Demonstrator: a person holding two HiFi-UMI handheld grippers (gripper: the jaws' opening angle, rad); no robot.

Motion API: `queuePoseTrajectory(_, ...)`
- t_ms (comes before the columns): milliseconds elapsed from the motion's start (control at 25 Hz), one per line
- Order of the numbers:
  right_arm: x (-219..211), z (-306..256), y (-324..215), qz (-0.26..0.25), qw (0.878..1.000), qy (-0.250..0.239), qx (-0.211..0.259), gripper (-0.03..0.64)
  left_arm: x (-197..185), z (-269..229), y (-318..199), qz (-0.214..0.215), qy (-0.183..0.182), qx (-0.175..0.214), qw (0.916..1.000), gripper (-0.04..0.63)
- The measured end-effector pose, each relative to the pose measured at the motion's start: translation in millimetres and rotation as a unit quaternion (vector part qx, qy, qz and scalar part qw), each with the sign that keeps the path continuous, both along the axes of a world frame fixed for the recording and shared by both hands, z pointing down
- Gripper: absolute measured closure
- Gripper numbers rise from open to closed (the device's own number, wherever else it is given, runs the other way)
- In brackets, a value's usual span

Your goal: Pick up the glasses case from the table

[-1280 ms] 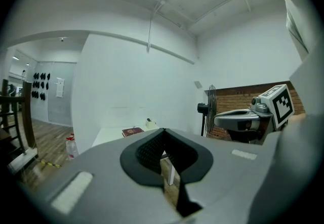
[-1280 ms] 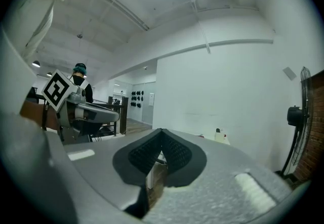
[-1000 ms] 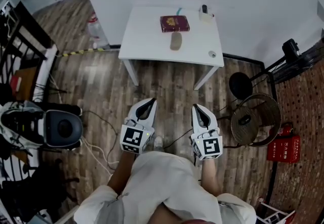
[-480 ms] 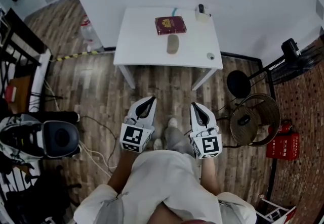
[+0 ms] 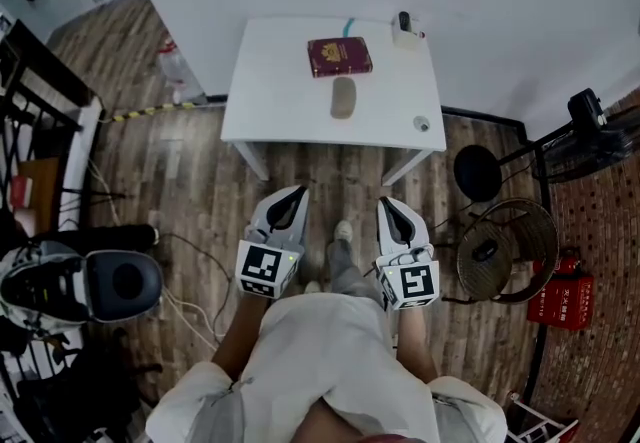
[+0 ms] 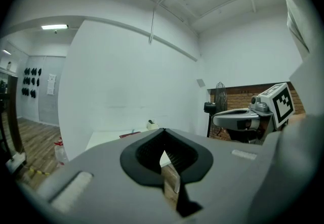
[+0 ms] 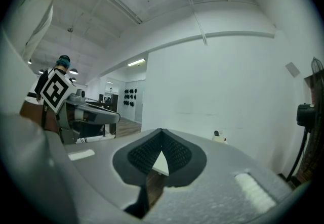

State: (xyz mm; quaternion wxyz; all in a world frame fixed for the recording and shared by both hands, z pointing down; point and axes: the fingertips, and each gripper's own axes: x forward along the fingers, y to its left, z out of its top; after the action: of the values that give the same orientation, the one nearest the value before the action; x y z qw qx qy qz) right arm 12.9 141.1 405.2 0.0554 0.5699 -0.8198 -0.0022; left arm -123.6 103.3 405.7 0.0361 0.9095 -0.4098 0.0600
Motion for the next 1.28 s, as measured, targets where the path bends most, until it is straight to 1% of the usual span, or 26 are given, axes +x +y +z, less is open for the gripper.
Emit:
queuePoseTrajectory(680,62.6,9.1,-135.3,-0.042,0.999,-0.019,-0.026,0.612,64.5,1.7,-123.8,-0.035,-0.017,-0.016,0.9991,0.577)
queuePoseTrajectory(1000,99.0,12.8,-192.5,-0.050,0.998,-0.027,-0.029,0.612,97.5,3.1,-175.3,-0.039,-0.031,-0.019,0.9986,0.577)
queuePoseTrajectory(1280,113.0,21.3,-231.5,-0.062,0.997,-0.027,-0.037,0.612,107.2,9.4,-214.1,-0.062,-0.029,-0.027,0.9973,0.577)
